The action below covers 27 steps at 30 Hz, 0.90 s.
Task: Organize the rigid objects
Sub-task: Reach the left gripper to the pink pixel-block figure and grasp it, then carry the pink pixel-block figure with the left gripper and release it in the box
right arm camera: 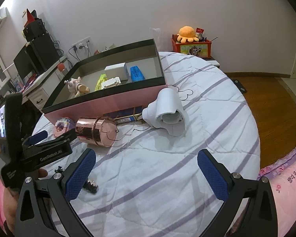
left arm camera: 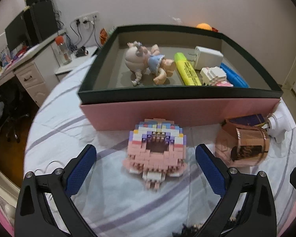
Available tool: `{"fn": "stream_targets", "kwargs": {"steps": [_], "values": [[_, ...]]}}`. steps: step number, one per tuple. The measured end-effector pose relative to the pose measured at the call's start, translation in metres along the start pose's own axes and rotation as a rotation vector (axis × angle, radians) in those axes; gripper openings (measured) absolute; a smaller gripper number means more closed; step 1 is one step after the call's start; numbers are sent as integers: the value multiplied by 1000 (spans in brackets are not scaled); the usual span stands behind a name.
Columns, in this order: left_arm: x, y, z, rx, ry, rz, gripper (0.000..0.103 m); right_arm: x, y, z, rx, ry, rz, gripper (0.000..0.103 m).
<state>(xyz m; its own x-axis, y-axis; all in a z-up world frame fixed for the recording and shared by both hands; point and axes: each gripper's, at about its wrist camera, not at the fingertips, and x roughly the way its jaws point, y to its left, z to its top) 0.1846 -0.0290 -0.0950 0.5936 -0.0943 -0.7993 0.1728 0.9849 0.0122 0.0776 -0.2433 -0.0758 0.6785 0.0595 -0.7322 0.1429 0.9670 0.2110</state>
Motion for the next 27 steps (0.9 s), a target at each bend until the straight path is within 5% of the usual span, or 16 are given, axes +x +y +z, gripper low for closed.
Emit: {"fn": "stream_targets", "kwargs": {"steps": [6, 18, 23, 27], "values": [[4, 1, 5, 9, 5, -35, 59, 11, 0, 7, 3, 25, -2, 103], [-27, 5, 11, 5, -18, -84, 59, 21, 15, 32, -23, 53, 21, 103], [-60, 6, 48, 23, -84, -83, 59, 7, 20, 61, -42, 23, 43, 103], [-46, 6, 85, 23, -99, -68, 59, 6, 18, 91, -33, -16, 48, 103]]}}
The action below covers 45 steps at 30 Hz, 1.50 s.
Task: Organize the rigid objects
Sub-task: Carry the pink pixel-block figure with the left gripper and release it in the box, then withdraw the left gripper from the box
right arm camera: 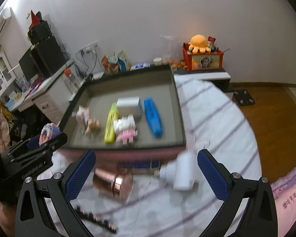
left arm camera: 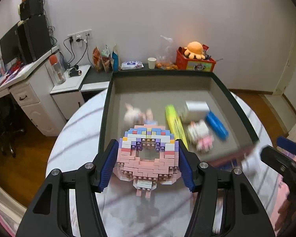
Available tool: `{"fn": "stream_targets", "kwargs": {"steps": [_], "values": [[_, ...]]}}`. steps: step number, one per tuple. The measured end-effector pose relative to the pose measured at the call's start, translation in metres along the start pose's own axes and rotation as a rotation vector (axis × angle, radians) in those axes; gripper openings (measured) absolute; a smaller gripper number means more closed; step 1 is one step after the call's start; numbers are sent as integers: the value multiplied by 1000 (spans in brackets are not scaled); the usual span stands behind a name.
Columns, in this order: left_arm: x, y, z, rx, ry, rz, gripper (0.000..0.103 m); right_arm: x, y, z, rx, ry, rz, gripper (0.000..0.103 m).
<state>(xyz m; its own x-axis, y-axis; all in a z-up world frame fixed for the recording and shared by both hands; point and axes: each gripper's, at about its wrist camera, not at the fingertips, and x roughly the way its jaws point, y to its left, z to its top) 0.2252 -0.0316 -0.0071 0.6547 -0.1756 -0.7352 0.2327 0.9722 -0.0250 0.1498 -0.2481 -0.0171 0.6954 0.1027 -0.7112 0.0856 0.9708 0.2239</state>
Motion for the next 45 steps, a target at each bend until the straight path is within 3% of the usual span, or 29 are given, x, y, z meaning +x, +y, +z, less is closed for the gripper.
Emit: {"fn": "stream_targets", "kwargs": {"steps": [4, 9, 12, 16, 25, 36, 45], "values": [[42, 1, 21, -21, 57, -18, 59, 12, -8, 18, 13, -1, -6, 103], [80, 2, 16, -35, 126, -15, 62, 30, -16, 25, 21, 28, -17, 103], [84, 4, 11, -43, 121, 1, 92, 35, -18, 24, 21, 40, -18, 103], [67, 5, 10, -30, 66, 18, 99, 33, -17, 20, 19, 48, -21, 103], [8, 2, -10, -25, 38, 47, 100, 1, -7, 2, 6, 24, -12, 103], [-82, -14, -67, -25, 4, 71, 103, -56, -1, -56, 2, 6, -24, 103], [-99, -11, -97, -52, 9, 48, 103, -73, 1, -79, 1, -10, -61, 103]]}}
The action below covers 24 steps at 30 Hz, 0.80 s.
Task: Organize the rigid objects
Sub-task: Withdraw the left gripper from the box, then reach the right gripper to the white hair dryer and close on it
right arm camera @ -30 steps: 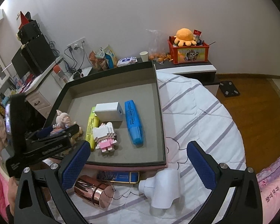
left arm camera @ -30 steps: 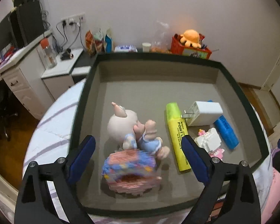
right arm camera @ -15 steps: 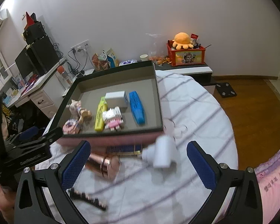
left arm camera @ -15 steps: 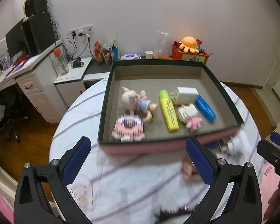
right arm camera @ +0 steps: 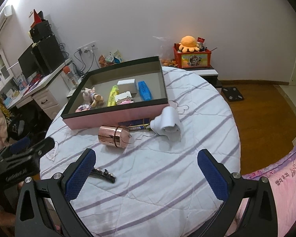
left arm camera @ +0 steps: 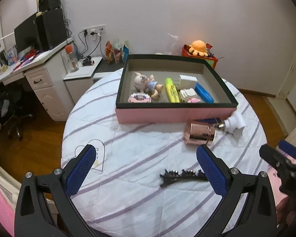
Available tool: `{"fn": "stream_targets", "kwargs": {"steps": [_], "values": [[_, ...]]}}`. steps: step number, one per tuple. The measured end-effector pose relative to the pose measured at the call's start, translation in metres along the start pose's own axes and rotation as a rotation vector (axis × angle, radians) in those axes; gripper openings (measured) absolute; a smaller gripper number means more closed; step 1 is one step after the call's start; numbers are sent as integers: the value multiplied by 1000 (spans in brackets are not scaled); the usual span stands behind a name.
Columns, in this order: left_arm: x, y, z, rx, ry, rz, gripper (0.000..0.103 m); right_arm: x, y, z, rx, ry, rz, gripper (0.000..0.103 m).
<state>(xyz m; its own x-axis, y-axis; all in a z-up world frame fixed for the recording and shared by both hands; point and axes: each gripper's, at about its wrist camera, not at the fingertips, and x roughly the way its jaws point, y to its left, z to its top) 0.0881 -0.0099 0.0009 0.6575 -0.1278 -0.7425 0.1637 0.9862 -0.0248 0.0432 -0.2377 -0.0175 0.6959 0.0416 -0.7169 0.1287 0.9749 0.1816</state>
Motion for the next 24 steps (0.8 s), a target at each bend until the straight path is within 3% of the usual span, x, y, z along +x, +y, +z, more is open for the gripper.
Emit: {"fn": "stream_targets", "kwargs": {"steps": [6, 24], "values": [[18, -3, 1, 0, 38, -36, 103, 20, -10, 1, 13, 40, -23, 103], [72, -8, 30, 25, 103, -20, 103, 87, -33, 22, 21, 138, -56, 103]]}}
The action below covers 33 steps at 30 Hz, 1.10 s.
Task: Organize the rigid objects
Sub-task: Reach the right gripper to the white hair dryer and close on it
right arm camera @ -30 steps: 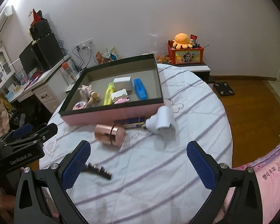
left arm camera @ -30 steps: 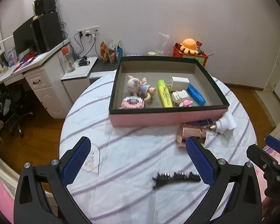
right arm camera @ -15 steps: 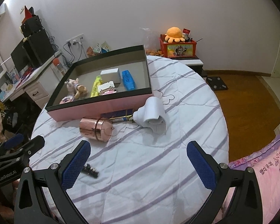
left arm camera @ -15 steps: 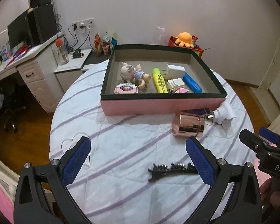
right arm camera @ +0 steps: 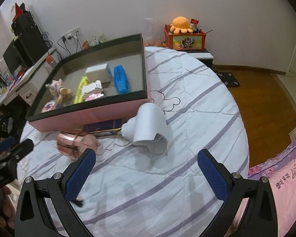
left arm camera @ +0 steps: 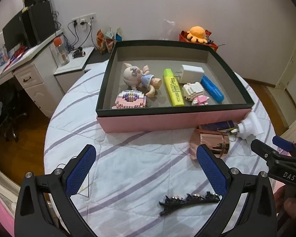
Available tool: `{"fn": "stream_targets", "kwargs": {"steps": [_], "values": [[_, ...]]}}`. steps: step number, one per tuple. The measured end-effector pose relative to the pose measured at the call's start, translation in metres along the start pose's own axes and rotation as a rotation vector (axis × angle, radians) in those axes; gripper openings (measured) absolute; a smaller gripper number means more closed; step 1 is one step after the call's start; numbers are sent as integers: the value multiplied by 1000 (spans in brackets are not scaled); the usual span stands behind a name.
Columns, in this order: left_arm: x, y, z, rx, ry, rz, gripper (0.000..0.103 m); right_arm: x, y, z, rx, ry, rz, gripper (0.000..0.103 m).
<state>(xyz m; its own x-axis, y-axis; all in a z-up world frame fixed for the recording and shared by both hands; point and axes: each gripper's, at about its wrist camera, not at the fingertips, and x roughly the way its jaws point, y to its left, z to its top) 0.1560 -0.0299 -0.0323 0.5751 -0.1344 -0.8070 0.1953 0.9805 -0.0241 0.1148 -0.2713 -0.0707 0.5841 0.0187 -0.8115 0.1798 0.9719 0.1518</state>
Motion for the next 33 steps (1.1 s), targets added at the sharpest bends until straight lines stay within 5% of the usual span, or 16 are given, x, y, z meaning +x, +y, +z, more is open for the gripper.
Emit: {"fn": "stream_targets", "kwargs": {"steps": [14, 22, 33], "values": [[29, 14, 3, -33, 47, -8, 103, 50, 1, 20, -117, 37, -60, 103], [35, 19, 3, -55, 56, -7, 103, 56, 16, 16, -185, 41, -27, 73], [29, 12, 1, -41, 47, -5, 103, 38, 11, 9, -156, 29, 27, 73]]}}
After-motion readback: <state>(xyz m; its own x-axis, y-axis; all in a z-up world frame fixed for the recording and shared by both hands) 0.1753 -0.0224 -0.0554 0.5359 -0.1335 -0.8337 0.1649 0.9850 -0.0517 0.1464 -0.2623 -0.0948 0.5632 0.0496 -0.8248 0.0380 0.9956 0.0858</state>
